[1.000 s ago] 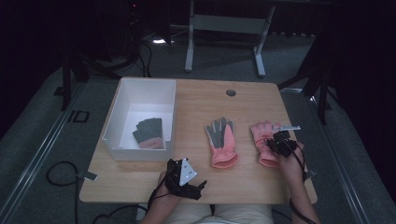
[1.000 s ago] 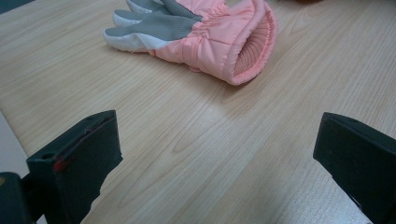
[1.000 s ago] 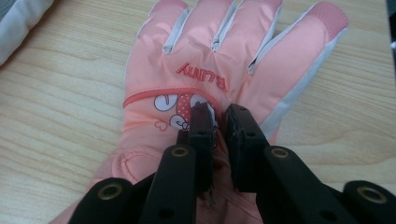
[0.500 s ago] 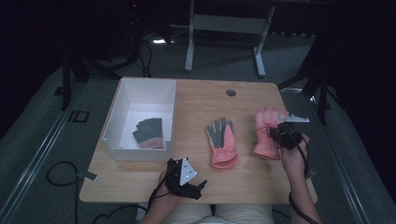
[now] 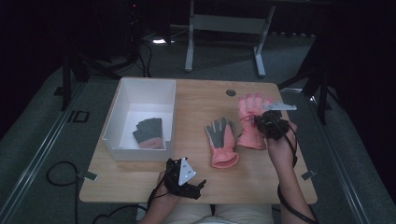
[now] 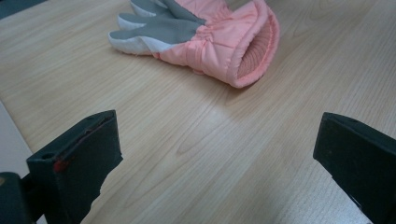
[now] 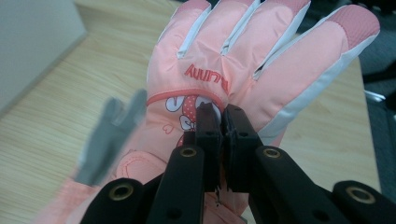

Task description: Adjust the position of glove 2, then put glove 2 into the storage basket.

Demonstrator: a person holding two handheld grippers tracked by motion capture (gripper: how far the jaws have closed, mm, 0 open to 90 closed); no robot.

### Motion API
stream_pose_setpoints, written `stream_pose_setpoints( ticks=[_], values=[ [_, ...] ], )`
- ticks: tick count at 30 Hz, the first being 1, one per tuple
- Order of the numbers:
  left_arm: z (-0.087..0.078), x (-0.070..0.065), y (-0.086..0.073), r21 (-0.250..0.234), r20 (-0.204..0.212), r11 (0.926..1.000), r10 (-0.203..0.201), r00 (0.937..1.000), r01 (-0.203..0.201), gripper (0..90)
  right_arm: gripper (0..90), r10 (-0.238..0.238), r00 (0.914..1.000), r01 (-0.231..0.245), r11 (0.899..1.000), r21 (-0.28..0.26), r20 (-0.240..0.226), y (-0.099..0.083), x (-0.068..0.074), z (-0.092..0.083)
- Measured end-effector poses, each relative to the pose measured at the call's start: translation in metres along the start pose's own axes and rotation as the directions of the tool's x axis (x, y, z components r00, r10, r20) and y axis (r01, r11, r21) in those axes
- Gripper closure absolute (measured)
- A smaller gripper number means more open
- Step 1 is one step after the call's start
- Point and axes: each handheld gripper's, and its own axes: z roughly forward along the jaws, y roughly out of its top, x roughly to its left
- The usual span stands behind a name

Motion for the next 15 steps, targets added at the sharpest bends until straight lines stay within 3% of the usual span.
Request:
stream_pose_setpoints(
  ticks=[5,15],
  values=[
    [0.0,0.0,0.0,-0.008,-0.001,0.9999,-0.006,1.0,0.006,0.3,85.8,-0.048,0.9983,0.047,0.999,-0.016,-0.034,0.013,0.023,-0.005],
    [-0.001,0.001,0.0,-0.002,0.0,1.0,-0.001,1.0,0.001,0.3,85.7,-0.097,0.99,0.095,0.995,-0.024,-0.102,0.022,0.067,-0.006]
  ],
)
